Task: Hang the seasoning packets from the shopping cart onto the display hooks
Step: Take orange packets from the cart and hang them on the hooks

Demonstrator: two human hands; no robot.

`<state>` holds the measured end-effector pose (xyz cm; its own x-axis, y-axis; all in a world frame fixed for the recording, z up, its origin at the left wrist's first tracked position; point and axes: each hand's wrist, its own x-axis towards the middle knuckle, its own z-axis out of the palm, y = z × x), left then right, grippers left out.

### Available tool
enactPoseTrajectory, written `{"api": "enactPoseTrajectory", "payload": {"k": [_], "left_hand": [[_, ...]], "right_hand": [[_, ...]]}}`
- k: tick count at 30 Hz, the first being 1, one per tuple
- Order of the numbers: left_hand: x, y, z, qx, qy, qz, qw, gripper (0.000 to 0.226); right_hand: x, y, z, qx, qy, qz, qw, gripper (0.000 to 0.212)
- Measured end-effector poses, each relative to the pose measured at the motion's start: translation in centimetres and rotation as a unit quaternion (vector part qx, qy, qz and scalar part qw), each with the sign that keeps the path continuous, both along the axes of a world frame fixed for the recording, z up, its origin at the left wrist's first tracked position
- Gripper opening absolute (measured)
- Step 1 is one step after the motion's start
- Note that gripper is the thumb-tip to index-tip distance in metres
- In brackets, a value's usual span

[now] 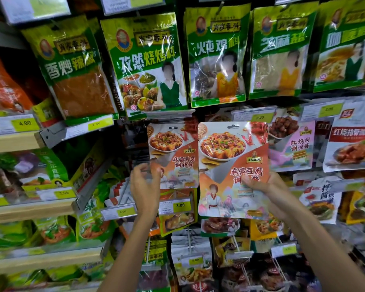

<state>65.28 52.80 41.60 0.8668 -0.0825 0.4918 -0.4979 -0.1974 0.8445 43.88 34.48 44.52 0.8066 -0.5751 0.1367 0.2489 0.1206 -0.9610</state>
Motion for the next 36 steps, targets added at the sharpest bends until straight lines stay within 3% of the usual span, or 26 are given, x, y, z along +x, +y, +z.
{"api": "enactPoseTrajectory", "payload": {"k": [3,5,7,11,13,16,19,21,23,27,36], "left_hand": [[-3.8,0.6,2.2,-0.063,0.051,-0.138,0.987,0.038],[-5.3,0.0,3.8,-0.081,0.121,-0.274,0.951,0.046],[-5.9,-0.4,4.7,-0.070,0.162,-0.344,0.922,0.046],[-5.1,-0.3,4.5,-0.097,0.179,-0.348,0.915,0.056],[-4.4,-0.2,4.3,-0.101,0.183,-0.329,0.921,0.063],[-3.2,0.0,3.4,-0.108,0.200,-0.318,0.920,0.050],[-2.2,0.6,2.9,-0.109,0.221,-0.318,0.916,0.032],[-1.3,0.8,2.9,-0.101,0.220,-0.313,0.918,0.023],[-0.5,0.7,3.2,-0.098,0.215,-0.307,0.922,0.019],[0.8,0.3,4.0,-0.093,0.206,-0.297,0.928,0.018],[1.9,-0.8,3.4,-0.088,0.228,-0.300,0.922,0.017]], "right_hand": [[0.8,1.0,0.4,-0.007,-0.003,0.023,1.000,0.031],[1.6,1.9,0.7,-0.010,0.004,0.043,0.999,0.034],[2.4,2.7,0.9,-0.017,0.013,0.060,0.998,0.039],[3.7,4.0,1.1,-0.051,0.018,0.097,0.994,0.034],[3.7,3.9,1.7,-0.177,0.041,0.030,0.983,0.021],[3.0,2.5,3.4,-0.360,0.036,-0.205,0.909,0.016],[2.6,0.6,5.7,-0.492,-0.040,-0.379,0.782,0.019],[3.2,-0.7,7.1,-0.570,-0.067,-0.430,0.697,0.021],[4.3,-1.9,8.2,-0.618,-0.062,-0.440,0.649,0.025],[6.2,-3.7,8.7,-0.657,-0.030,-0.451,0.604,0.030],[7.2,-4.9,7.0,-0.667,-0.055,-0.482,0.566,0.030]]}}
